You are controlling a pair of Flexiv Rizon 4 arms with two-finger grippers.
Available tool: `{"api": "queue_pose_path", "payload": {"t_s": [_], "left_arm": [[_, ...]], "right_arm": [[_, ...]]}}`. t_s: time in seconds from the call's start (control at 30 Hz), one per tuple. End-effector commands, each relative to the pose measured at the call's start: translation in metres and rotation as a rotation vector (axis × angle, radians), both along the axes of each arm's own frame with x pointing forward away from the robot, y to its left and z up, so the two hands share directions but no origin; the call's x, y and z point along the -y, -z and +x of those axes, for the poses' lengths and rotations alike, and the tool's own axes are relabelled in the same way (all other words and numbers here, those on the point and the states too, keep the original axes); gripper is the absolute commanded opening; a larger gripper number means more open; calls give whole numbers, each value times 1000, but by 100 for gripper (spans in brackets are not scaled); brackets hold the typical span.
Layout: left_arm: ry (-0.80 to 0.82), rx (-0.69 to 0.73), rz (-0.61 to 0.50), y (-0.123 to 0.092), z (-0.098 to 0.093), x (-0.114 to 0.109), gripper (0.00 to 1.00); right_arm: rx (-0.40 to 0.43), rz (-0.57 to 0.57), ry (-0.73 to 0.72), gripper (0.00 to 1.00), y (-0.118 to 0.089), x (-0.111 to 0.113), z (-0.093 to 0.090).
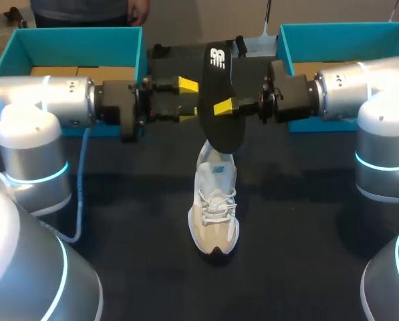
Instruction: Take the shoe out of the shoebox, open the shoe tongue, remove and reinsert the insole, then place the shoe into the shoebox
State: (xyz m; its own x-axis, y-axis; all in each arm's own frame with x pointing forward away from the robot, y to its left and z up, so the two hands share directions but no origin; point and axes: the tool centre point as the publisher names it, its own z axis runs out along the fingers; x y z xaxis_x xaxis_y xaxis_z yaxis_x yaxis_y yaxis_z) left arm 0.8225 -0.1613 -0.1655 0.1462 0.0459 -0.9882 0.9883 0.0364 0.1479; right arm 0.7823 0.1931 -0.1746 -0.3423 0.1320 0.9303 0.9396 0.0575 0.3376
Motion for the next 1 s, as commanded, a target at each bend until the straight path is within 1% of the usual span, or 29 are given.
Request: {"api": "queue_pose_path", "payload": {"t_s": [0.03,0.1,0.13,0.17,0.2,0.23,0.77,0.8,0.83,0.87,0.9,0.93,0.97,1.0], "left_arm": [[-4,-100,13,3,-8,-22,100],[-8,-160,11,8,-9,-28,100],[-10,-196,12,10,-8,-31,100],[-10,-197,23,11,-8,-32,100],[-10,-197,23,11,-8,-32,100],[-10,-197,23,11,-8,-32,100],[-10,-197,23,11,-8,-32,100],[-8,-243,64,12,-11,-33,100],[3,-327,88,14,-15,-35,100],[-11,-401,101,14,-17,-36,100],[-10,-415,129,15,-18,-38,100],[-15,-478,174,17,-22,-41,100],[-26,-587,225,21,-25,-45,100],[-34,-642,233,24,-26,-47,100]], "right_arm": [[52,7,6,0,1,1,-2],[101,10,9,0,1,1,-1],[176,28,9,0,-3,1,-1],[209,28,6,0,-4,0,-1],[264,47,19,0,-6,0,-1],[297,85,13,0,-6,1,-1],[297,85,13,0,-6,1,-1],[297,85,13,0,-6,1,-1],[297,85,13,0,-6,1,-1],[330,101,22,0,-3,1,2],[338,101,24,0,-1,2,3],[368,78,7,0,1,3,6],[428,74,0,0,2,5,11],[452,91,-3,0,3,7,14]]}}
